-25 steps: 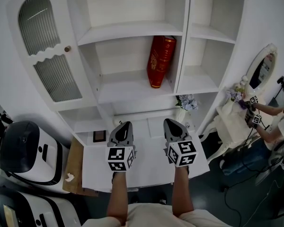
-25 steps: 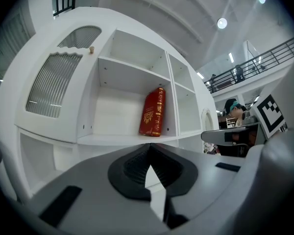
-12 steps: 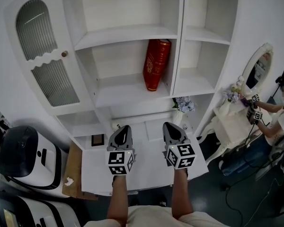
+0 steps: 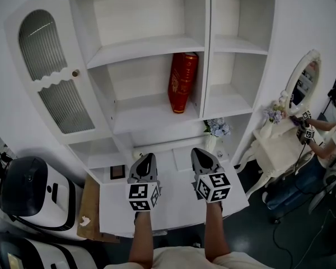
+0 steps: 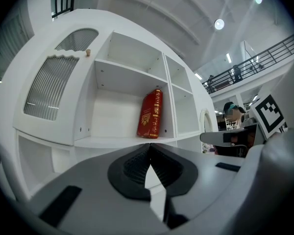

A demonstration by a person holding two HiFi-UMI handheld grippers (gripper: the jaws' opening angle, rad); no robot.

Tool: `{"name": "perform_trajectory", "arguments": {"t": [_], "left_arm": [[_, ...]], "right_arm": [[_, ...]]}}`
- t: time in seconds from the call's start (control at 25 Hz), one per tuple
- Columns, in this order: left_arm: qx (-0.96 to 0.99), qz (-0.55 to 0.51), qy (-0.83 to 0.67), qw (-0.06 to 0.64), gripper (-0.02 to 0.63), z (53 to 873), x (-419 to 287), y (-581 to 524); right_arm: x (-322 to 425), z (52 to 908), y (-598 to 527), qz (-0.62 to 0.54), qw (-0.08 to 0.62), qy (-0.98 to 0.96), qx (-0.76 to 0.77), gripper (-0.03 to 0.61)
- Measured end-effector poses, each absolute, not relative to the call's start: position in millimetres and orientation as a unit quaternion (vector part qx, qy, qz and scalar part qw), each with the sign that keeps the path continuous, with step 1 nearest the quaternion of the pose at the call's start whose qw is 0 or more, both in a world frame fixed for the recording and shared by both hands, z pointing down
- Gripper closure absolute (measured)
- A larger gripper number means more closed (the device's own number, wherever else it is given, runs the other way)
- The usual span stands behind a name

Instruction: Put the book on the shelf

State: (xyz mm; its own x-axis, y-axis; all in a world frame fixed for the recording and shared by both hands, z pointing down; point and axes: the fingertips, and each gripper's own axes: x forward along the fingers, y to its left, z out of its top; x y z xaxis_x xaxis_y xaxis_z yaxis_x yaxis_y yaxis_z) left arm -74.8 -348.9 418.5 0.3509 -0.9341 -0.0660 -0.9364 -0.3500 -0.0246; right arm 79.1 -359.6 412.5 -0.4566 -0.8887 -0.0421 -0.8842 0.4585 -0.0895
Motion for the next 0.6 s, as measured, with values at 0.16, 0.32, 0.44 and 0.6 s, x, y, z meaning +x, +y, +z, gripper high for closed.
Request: {"name": "perform_trajectory", "arguments": {"t": [0.16, 0.32, 0.44, 0.6], "left_arm": [[-0.822, 0.013, 0.568, 0.04, 0.598, 417.0, -73.2, -346.0], [-0.822, 0.012, 0.568, 0.041, 0.598, 418.5, -72.6, -345.7], [-0.82, 0.01, 0.57, 0.04, 0.598, 419.2, -75.1, -346.4], [-0.821, 0.009, 0.569, 0.039, 0.597, 420.6, -76.6, -348.1]], "right_arm": [[78.3, 413.5, -362.3, -0.028, 0.04, 0.854, -0.518, 0.552], [76.0, 414.7, -362.9, -0.029, 0.038, 0.856, -0.515, 0.552], [71.0, 415.5, -363.0, -0.028, 0.034, 0.858, -0.511, 0.552], [70.0, 416.0, -363.6, -0.025, 0.03, 0.858, -0.513, 0.552]]}}
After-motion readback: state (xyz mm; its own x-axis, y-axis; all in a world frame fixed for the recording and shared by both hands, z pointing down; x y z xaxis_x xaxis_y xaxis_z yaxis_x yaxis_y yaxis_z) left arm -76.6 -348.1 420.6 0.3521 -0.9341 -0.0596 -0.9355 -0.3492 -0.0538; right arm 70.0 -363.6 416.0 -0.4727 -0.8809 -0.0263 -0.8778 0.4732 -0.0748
